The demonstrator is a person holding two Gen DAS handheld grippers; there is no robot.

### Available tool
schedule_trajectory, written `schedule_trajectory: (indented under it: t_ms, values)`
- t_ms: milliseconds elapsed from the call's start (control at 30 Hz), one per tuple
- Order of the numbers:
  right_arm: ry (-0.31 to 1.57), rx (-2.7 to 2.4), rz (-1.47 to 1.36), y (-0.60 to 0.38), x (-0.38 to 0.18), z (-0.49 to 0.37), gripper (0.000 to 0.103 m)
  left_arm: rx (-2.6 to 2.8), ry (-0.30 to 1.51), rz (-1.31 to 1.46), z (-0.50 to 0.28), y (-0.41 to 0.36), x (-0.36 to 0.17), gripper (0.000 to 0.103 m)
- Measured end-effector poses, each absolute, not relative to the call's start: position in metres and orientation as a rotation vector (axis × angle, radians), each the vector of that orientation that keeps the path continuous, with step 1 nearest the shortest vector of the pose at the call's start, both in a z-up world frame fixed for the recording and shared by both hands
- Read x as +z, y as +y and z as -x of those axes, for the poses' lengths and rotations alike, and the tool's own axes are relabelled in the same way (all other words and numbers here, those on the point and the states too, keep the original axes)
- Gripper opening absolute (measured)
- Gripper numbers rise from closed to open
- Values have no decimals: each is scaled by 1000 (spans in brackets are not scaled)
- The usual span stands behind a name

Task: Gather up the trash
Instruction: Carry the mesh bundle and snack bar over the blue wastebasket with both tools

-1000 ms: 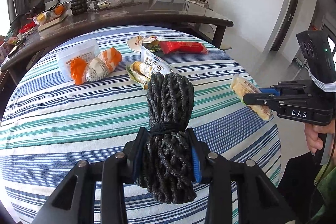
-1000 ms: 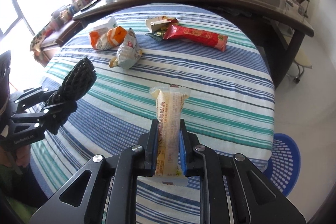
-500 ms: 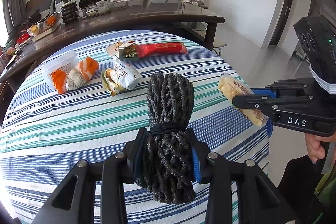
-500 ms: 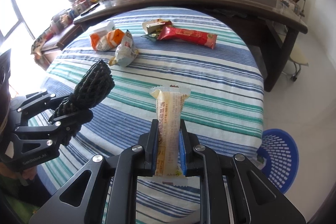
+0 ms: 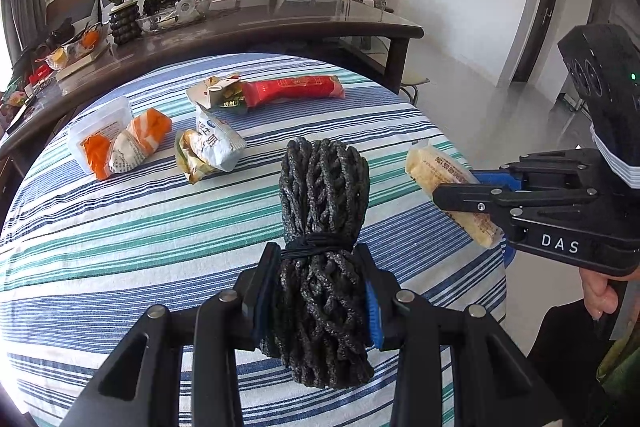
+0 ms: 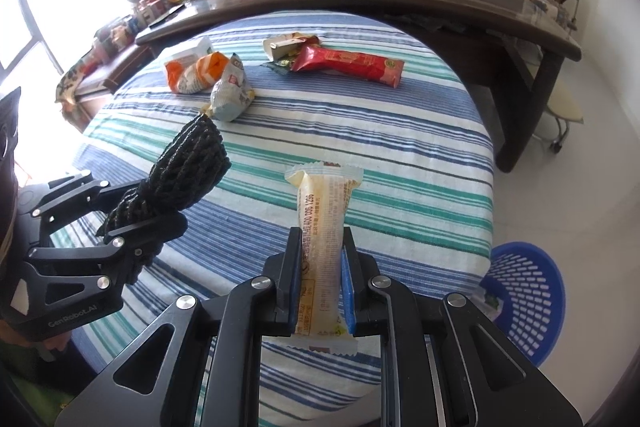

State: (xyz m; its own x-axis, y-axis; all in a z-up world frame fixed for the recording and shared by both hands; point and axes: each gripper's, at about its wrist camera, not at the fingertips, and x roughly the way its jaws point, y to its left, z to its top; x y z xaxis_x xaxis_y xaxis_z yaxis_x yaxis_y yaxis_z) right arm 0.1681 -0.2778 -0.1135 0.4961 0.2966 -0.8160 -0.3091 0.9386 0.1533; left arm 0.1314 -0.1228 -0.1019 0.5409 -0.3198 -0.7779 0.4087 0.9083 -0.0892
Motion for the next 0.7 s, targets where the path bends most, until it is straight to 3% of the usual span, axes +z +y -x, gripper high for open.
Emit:
schedule_trajectory:
  t_ms: [433,700]
  values:
    - [985,352,-1,-286,-116,-170,16,-491,935,-60,-131,-135,-105,38]
    - [939,225,-53,-354,-91,-170,16,-633,941,-44,-130,-186,-83,38]
